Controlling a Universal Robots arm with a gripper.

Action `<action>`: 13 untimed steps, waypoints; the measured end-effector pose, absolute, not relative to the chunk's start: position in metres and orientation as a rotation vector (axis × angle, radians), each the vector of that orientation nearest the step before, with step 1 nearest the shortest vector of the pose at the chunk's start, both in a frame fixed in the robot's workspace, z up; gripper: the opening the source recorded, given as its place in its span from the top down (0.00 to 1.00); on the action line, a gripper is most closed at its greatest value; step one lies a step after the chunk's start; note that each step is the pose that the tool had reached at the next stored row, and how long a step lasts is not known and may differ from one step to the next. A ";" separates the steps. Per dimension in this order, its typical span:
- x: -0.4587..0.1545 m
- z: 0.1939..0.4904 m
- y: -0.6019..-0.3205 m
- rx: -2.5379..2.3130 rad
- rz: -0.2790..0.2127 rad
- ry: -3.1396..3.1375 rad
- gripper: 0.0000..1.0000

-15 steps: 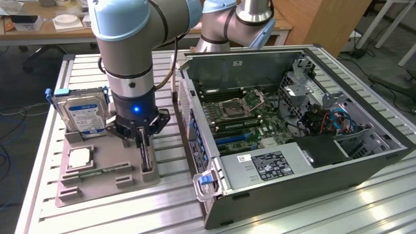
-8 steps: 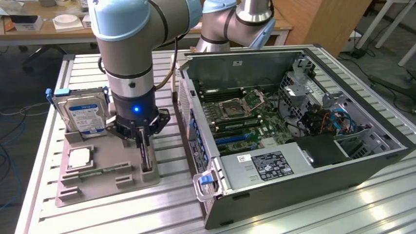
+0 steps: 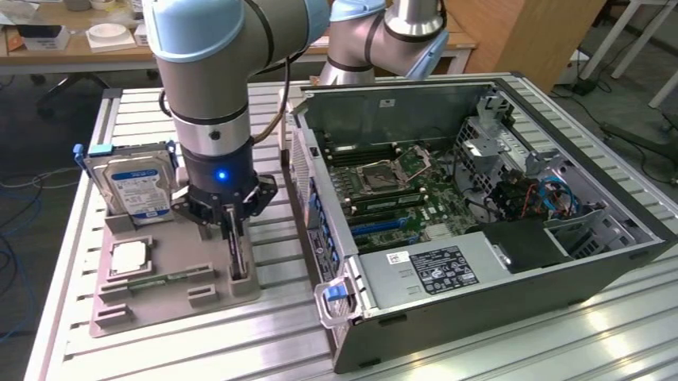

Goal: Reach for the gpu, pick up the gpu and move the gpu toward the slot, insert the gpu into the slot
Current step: 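Pick up the gpu and move the gpu toward the slot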

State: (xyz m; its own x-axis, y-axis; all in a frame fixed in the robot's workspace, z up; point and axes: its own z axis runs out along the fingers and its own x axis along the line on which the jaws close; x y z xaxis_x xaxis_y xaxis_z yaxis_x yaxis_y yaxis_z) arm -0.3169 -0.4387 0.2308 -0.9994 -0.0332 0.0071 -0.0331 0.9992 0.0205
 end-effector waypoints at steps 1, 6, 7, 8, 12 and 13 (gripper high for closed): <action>-0.317 0.232 -0.439 0.052 -0.032 -3.133 0.74; -0.317 0.237 -0.439 0.052 -0.028 -3.133 0.74; -0.317 0.238 -0.439 0.052 -0.028 -3.133 0.74; -0.317 0.240 -0.439 0.052 -0.027 -3.133 0.74; -0.317 0.247 -0.439 0.052 -0.026 -3.133 0.74; -0.317 0.249 -0.439 0.052 -0.026 -3.133 0.74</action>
